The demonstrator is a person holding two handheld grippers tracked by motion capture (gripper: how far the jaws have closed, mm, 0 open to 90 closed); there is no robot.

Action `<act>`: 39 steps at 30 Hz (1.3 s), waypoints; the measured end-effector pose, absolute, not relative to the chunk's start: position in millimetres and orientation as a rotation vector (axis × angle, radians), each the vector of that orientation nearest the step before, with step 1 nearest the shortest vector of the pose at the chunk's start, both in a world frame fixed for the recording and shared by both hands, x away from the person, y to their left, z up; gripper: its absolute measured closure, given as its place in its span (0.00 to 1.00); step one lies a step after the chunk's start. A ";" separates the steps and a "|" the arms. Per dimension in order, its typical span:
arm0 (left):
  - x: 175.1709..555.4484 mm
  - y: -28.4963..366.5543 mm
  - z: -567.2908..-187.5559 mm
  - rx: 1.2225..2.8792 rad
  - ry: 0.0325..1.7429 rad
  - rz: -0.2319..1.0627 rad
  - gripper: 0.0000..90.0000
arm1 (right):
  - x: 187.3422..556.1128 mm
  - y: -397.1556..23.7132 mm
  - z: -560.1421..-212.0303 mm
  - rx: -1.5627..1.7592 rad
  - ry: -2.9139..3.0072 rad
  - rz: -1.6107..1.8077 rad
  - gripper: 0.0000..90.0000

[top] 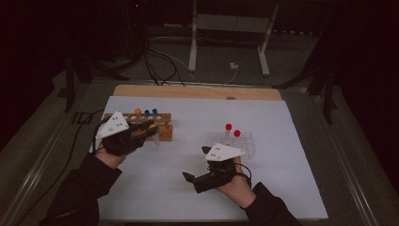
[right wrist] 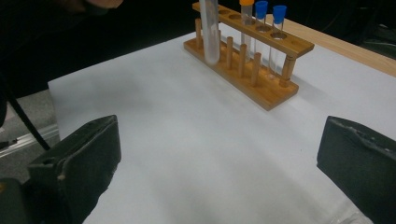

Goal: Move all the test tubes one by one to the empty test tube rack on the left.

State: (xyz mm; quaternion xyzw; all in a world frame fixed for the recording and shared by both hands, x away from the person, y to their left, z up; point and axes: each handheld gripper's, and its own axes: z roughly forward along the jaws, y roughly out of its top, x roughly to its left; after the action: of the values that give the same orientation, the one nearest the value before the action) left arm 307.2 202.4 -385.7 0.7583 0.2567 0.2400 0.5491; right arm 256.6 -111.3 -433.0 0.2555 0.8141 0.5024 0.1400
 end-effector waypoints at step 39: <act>397.6 269.2 -413.7 1.657 0.969 0.736 0.80 | 259.8 -121.3 -429.7 0.763 2.341 1.490 0.00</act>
State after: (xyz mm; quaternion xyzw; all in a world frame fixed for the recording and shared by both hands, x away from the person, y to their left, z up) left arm 397.6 269.2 -413.7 0.6903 0.4034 0.3064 0.5166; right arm 259.8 -121.3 -429.7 0.2629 0.8064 0.5132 0.1315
